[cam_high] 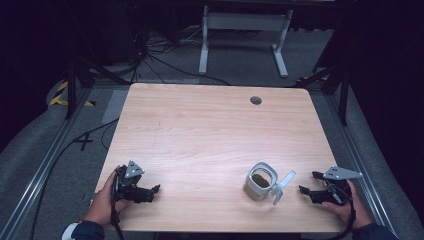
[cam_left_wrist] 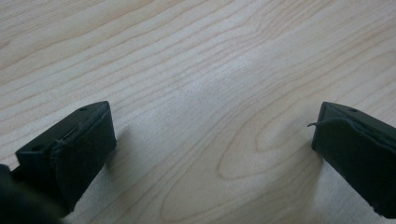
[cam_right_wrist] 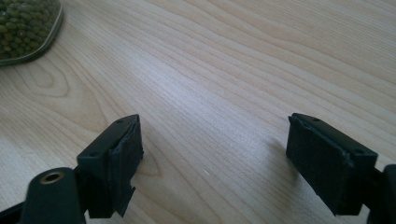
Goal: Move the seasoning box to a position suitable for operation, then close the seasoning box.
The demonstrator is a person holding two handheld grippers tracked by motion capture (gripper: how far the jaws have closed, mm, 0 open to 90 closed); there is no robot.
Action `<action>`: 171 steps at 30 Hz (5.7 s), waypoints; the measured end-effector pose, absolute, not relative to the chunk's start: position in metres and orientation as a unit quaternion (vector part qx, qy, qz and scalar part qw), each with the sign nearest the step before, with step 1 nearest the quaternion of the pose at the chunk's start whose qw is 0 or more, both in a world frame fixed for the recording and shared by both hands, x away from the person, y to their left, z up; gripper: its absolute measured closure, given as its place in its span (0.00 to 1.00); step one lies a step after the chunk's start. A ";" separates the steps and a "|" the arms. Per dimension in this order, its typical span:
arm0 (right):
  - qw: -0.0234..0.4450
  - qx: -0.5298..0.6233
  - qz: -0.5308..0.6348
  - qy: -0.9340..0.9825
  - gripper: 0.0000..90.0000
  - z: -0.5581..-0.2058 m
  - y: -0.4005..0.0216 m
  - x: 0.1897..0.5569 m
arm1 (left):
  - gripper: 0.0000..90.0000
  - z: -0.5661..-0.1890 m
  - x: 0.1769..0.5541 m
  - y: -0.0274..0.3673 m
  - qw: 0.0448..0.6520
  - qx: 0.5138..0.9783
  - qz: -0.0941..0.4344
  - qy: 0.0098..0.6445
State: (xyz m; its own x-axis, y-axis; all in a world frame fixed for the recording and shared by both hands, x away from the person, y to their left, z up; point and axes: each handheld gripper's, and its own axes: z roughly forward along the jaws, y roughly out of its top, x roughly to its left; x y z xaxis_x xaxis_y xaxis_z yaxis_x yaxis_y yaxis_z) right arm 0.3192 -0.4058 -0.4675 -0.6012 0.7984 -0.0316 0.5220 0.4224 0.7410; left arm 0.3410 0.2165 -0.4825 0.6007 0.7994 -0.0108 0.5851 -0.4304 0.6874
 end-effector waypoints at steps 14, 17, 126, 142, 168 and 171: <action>0.193 0.396 0.355 0.825 0.32 -0.466 -0.406 0.318 | 0.00 -0.482 0.348 0.205 0.335 0.835 0.155 0.408; 0.182 0.379 0.354 0.835 0.61 -0.461 -0.406 0.315 | 0.00 -0.482 0.348 0.206 0.335 0.837 0.155 0.403; 0.231 0.205 0.430 0.848 1.00 -0.357 -0.321 0.290 | 0.01 -0.482 0.349 0.207 0.340 0.840 0.151 0.394; 0.251 0.236 0.400 0.849 0.97 -0.369 -0.341 0.293 | 0.01 -0.482 0.349 0.207 0.339 0.841 0.152 0.393; 0.235 0.368 0.347 0.830 0.41 -0.449 -0.415 0.310 | 0.01 -0.482 0.350 0.207 0.339 0.842 0.144 0.394; 0.224 0.384 0.358 0.821 0.36 -0.456 -0.423 0.308 | 0.01 -0.482 0.350 0.207 0.339 0.842 0.144 0.393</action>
